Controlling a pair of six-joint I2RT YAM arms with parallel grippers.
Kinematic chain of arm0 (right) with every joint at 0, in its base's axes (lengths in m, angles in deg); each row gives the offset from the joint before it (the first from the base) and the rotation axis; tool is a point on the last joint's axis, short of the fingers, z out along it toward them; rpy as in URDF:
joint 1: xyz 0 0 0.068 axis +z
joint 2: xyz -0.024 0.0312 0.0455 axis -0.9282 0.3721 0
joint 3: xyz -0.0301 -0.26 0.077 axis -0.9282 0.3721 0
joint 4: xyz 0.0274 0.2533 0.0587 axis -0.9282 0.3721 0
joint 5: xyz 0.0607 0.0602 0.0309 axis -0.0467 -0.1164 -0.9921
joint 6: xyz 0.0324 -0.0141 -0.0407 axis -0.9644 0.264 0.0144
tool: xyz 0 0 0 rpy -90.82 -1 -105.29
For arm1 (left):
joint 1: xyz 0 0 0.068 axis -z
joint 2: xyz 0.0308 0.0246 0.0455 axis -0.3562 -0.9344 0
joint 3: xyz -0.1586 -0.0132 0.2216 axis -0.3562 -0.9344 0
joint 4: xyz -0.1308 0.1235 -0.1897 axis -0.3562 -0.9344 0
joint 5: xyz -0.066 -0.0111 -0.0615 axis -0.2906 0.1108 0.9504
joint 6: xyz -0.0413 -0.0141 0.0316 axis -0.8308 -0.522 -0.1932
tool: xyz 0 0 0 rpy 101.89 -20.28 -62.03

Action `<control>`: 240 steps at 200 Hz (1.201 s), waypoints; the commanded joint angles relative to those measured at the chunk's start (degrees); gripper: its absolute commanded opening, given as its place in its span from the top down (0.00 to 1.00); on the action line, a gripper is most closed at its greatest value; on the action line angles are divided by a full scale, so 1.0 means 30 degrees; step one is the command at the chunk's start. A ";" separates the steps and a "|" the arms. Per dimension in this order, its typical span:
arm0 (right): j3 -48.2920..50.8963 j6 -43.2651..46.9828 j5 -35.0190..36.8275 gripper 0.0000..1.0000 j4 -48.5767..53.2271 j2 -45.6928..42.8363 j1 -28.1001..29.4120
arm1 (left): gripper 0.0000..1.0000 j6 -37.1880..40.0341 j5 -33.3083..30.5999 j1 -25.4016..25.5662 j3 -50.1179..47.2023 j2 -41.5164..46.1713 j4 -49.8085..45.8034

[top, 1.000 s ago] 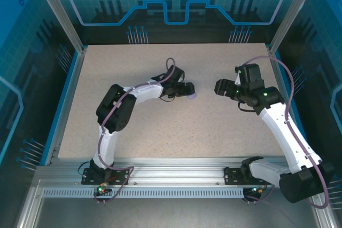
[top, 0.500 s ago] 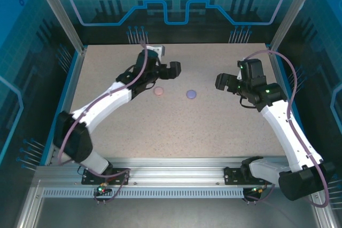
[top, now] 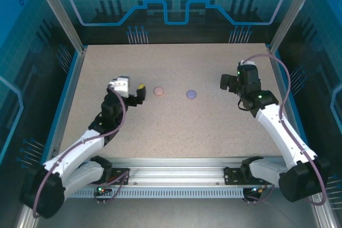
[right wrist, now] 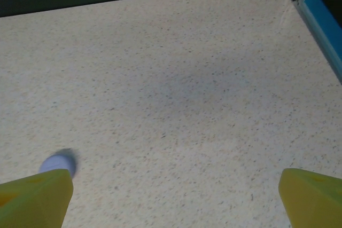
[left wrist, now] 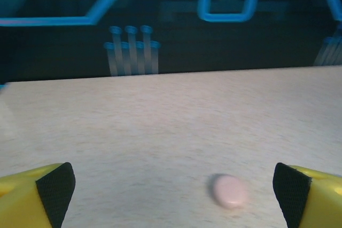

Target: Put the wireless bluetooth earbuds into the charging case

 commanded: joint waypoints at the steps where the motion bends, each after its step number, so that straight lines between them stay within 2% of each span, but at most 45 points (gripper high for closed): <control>1: 0.1504 0.1439 0.1529 0.00 -0.3376 -0.0554 -0.0533 | 0.01 0.0173 -0.1136 -0.1804 -0.1458 0.1093 0.2297; 26: 0.2462 0.2081 0.3287 0.00 -0.4849 0.0278 -0.0696 | 0.01 0.0216 -0.1183 -0.3005 -0.2807 0.0092 0.3654; 68: 0.3814 0.3436 0.3950 0.00 -0.8055 0.1515 -0.0856 | 0.01 0.0857 0.0028 -0.4000 -0.3774 -0.2865 0.7033; 116: 0.6272 0.5326 0.4503 0.00 -1.3012 0.3219 -0.0944 | 0.01 0.0566 0.0914 -0.4319 -0.3912 -0.6277 0.9136; 150: 0.8194 0.5321 0.4161 0.00 -1.6117 0.4369 -0.0943 | 0.01 0.0875 0.1646 -0.4326 -0.3538 -0.8107 1.0153; 198: 1.0875 0.6537 0.0494 0.00 -2.3019 0.6201 -0.1498 | 0.01 0.1559 0.2907 -0.4413 -0.2812 -1.0132 1.0879; 209: 1.0548 0.6417 -0.1051 0.00 -2.2092 0.6250 -0.1991 | 0.01 0.1238 0.3238 -0.4712 -0.2789 -1.0145 1.0700; 222: 1.0584 0.6247 -0.3448 0.00 -2.2573 0.6832 -0.2948 | 0.01 0.1295 0.4188 -0.4955 -0.2962 -1.0729 1.1430; 229: 1.1020 0.6386 -0.4216 0.00 -2.3980 0.7339 -0.3191 | 0.01 0.1336 0.4544 -0.5054 -0.2902 -1.1153 1.1633; 240: 1.0861 0.6243 -0.4477 0.00 -2.3283 0.7120 -0.3301 | 0.01 0.1311 0.4781 -0.5171 -0.2534 -1.1338 1.0905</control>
